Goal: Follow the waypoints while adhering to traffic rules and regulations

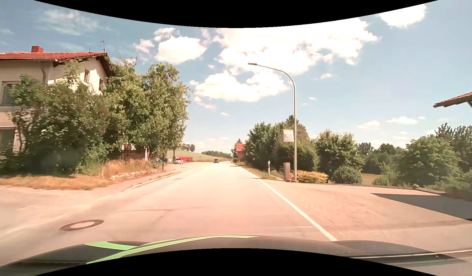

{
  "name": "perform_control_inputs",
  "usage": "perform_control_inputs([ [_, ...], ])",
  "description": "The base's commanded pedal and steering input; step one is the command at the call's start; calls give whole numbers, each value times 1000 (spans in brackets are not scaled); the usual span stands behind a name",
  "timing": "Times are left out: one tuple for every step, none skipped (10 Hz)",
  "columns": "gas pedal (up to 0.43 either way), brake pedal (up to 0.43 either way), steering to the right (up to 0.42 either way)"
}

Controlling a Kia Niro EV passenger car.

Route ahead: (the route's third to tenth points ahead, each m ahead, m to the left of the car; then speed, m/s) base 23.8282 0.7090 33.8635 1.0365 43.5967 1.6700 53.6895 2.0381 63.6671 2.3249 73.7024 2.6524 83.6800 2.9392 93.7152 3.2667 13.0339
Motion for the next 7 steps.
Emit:
perform_control_inputs([
  [118, 0, -5],
  [118, 0, -5],
  [118, 0, -5],
  [118, 0, -5],
  [118, 0, -5],
  [118, 0, -7],
  [118, 0, -8],
])
